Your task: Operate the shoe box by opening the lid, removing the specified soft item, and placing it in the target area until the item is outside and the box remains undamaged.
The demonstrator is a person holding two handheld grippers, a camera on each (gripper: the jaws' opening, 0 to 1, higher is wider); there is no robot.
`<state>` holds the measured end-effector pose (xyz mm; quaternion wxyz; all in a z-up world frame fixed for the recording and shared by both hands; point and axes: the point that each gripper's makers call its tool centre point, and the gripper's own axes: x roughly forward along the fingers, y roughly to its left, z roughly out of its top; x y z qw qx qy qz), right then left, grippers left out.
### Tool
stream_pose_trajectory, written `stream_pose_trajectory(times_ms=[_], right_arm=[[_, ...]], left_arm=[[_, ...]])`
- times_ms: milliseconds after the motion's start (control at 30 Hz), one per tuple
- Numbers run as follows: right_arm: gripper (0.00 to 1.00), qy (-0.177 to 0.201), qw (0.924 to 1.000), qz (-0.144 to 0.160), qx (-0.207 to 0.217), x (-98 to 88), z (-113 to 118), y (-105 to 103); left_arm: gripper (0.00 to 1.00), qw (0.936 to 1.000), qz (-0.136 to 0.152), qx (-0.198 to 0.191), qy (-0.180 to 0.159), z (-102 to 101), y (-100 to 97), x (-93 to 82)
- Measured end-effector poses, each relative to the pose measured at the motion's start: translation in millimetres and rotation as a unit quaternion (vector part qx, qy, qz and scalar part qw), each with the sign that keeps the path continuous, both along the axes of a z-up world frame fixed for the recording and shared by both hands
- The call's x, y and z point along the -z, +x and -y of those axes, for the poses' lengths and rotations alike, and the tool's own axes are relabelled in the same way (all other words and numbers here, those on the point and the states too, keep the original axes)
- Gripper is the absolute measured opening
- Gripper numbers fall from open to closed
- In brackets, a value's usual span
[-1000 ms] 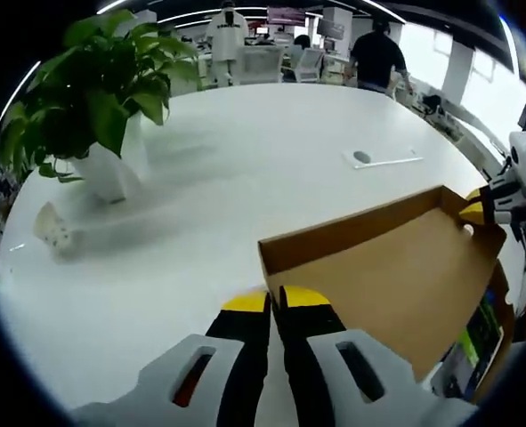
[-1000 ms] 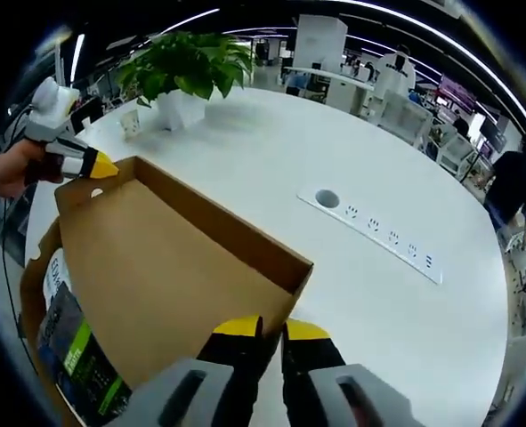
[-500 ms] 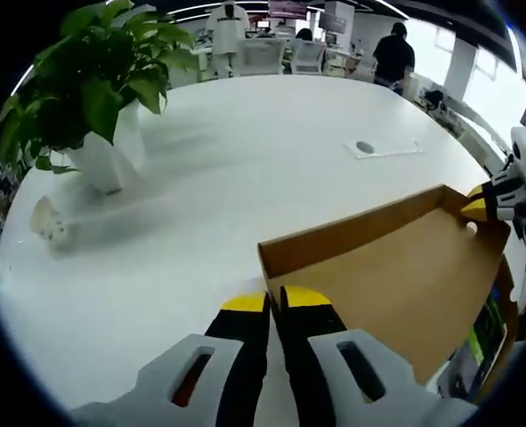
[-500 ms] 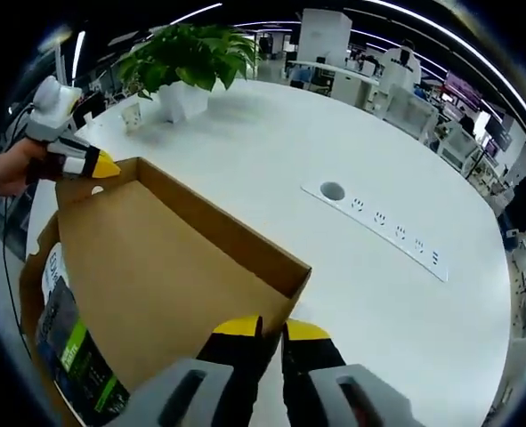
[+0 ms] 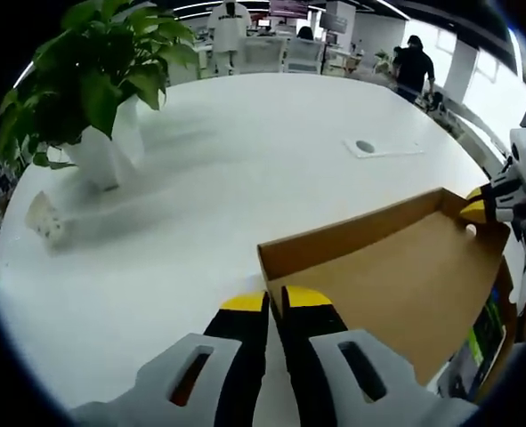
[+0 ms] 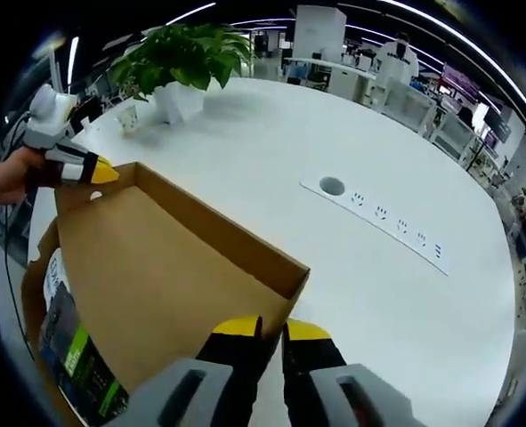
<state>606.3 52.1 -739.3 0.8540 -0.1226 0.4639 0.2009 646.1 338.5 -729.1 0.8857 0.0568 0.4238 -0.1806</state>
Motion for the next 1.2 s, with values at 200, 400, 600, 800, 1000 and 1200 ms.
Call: stream_pose_trajectory(times_ms=[200, 400, 600, 800, 1000, 1200], right_arm=[[0.05, -0.005, 1.0000, 0.002, -0.002, 0.7, -1, 1], [0.05, -0.002, 1.0000, 0.006, -0.002, -2.2, -1, 1], [0.06, 0.015, 0.9998, 0.002, 0.015, -2.6, 0, 2], [0.10, 0.024, 0.9996, 0.004, 0.011, -6.6, 0, -1], [0.15, 0.045, 0.9987, 0.011, 0.023, -12.1, 3, -5], [0.17, 0.052, 0.9982, 0.021, 0.022, -20.7, 4, -9]], left_arm=[[0.05, 1.0000, 0.004, 0.001, 0.003, 1, -0.7, -1.6], [0.06, 0.9999, 0.008, -0.003, -0.008, -1, -0.4, -4.1], [0.07, 0.9999, 0.012, -0.001, -0.007, 1, 0.7, -5.4], [0.08, 0.9997, 0.017, 0.001, -0.017, -1, -1.7, -11.1], [0.13, 0.9980, 0.038, 0.002, -0.051, 4, 0.3, -25.0], [0.16, 0.9979, 0.049, 0.000, -0.042, -2, -1.0, -33.9]])
